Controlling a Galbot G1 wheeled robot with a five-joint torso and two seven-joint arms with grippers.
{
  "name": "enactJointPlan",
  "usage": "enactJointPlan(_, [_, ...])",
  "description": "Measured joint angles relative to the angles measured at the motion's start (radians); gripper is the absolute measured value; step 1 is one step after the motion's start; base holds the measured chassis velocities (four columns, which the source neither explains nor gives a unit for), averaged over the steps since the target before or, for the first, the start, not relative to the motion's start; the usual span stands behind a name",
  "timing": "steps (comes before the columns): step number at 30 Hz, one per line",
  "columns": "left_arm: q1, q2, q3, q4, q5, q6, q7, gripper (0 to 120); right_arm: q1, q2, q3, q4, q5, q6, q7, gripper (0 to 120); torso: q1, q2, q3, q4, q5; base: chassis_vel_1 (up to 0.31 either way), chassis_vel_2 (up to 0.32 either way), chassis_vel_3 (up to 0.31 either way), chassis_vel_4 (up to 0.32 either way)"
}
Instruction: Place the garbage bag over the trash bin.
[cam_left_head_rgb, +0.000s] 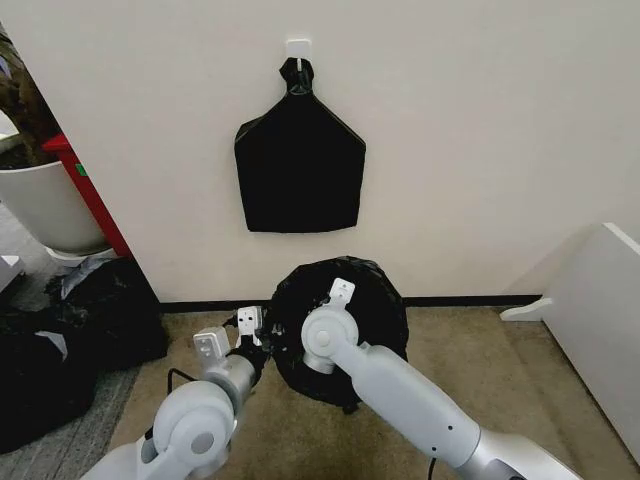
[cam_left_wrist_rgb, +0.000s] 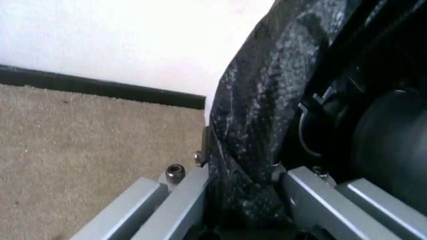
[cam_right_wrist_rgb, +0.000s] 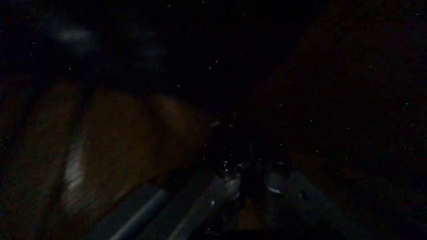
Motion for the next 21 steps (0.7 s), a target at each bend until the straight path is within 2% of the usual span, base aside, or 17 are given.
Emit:
enactJointPlan(12, [-0.002, -0.007, 0.003, 0.019, 0.011, 0.001, -0.003, 0, -0.003, -0.008, -0.040, 0.088, 0.013, 0.012, 0.033, 0, 0.000, 0.000, 0.000, -0.0001, 0.0000, 0.000, 0.000, 0.000, 0.000])
enactJointPlan(21, [0.016, -0.001, 0.004, 0.008, 0.011, 0.006, 0.000, 0, 0.019, -0.001, -0.019, 0.036, -0.007, 0.007, 0.013, 0, 0.000, 0.000, 0.000, 0.0000, 0.0000, 0.000, 0.000, 0.000, 0.000])
